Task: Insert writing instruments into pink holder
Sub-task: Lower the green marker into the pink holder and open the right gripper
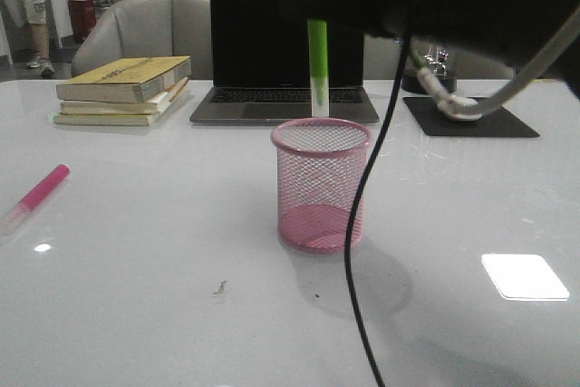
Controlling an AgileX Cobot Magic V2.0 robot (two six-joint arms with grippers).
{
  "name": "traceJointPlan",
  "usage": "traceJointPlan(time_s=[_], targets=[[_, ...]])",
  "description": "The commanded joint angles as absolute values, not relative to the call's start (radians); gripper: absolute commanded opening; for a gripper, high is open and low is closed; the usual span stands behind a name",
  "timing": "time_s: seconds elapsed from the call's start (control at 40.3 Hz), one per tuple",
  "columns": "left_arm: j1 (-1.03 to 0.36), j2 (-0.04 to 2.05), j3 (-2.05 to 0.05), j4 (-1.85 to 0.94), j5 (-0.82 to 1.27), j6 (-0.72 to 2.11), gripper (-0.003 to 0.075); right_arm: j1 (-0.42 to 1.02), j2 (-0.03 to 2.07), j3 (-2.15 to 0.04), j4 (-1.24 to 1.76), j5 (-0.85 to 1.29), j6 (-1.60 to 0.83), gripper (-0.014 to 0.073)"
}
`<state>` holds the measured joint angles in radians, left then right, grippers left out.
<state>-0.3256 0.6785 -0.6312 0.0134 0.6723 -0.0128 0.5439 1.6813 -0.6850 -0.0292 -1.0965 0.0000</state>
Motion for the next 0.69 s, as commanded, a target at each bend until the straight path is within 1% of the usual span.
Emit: traceJointPlan(time_s=[0.0, 0.099, 0.174, 0.248, 0.322, 0.471, 0.546, 0.595, 0.67], targets=[[-0.333, 0.682, -0.666, 0.011, 0.598, -0.009, 0.0091, 0.544, 1.688, -0.71, -0.035, -1.211, -0.007, 0.0142], [-0.333, 0.682, -0.666, 0.011, 0.598, -0.009, 0.0091, 0.549, 1.716, -0.71, -0.035, -1.195, -0.007, 0.0143], [-0.333, 0.682, -0.666, 0.011, 0.598, -0.009, 0.0091, 0.555, 1.724, -0.71, -0.035, -1.143, -0.007, 0.0144], [-0.333, 0.682, -0.666, 0.011, 0.598, -0.009, 0.0091, 0.557, 1.724, -0.71, -0.035, -1.092, -0.007, 0.0164], [-0.333, 0.682, -0.666, 0.011, 0.598, -0.009, 0.0091, 0.557, 1.724, -0.71, -0.035, -1.043, -0.007, 0.0214], [-0.333, 0.682, -0.666, 0.011, 0.598, -0.009, 0.0091, 0.557, 1.724, -0.71, -0.035, -1.009, -0.007, 0.0377], [-0.333, 0.682, -0.666, 0.011, 0.598, -0.009, 0.0091, 0.557, 1.708, -0.71, -0.035, -0.997, -0.007, 0.0435], [-0.333, 0.682, -0.666, 0.011, 0.598, -0.009, 0.0091, 0.557, 1.685, -0.71, -0.035, -0.971, -0.007, 0.0456], [-0.333, 0.682, -0.666, 0.011, 0.598, -0.009, 0.0091, 0.557, 1.62, -0.71, -0.026, -0.877, -0.007, 0.0463]])
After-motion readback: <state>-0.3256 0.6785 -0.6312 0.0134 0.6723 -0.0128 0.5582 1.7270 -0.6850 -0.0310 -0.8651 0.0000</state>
